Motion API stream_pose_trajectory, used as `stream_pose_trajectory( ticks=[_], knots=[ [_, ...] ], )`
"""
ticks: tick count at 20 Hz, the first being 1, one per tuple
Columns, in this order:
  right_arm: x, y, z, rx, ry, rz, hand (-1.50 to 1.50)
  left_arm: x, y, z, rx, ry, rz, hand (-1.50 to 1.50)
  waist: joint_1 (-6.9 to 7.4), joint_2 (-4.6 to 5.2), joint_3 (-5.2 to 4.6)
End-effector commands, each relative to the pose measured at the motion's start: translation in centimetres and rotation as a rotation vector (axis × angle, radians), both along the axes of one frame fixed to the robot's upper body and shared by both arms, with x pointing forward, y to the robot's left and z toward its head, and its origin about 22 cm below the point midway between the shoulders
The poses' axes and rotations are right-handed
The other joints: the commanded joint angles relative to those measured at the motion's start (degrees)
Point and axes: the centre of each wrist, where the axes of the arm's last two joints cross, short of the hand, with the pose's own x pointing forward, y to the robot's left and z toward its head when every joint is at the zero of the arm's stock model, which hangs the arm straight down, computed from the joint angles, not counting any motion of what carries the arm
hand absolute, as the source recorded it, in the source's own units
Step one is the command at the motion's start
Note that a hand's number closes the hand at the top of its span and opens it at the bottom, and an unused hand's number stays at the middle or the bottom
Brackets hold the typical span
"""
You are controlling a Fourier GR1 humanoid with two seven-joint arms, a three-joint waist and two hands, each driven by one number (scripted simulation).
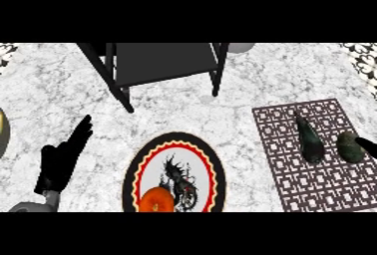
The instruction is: Pick the eggplant from the placemat and place it in the tiered shelf
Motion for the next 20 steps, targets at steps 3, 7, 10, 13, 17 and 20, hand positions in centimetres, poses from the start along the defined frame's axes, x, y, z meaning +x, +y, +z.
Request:
stream_pose_trajectory(
  ticks=[3,7,10,13,17,20],
  knots=[
    [-1.2,0.7,4.6,0.011,0.004,0.097,-1.50,0.2,-3.7,-2.7,-0.011,0.030,-0.075,0.00,2.35,-0.27,0.41],
    [0.7,1.9,9.5,0.044,0.092,0.207,-1.50,-1.1,-3.0,-2.8,-0.008,0.025,-0.088,0.00,3.02,-0.27,0.38],
    [2.2,3.7,10.9,0.107,0.241,0.267,-1.50,-0.2,-3.5,-1.5,-0.018,0.022,-0.103,0.00,4.10,-0.12,0.37],
    [3.2,3.8,12.6,0.008,0.478,0.278,-1.50,0.0,-2.4,-2.1,-0.027,0.017,-0.135,0.00,5.78,0.50,0.17],
    [3.2,4.1,13.0,-0.231,0.783,0.281,-1.50,2.0,-4.3,-0.1,-0.019,-0.008,-0.181,0.00,7.44,0.92,0.18],
    [4.4,4.3,13.6,-0.302,0.922,0.254,-1.50,1.5,-4.8,-1.2,-0.009,0.016,-0.175,0.00,7.83,0.93,0.31]
  ],
)
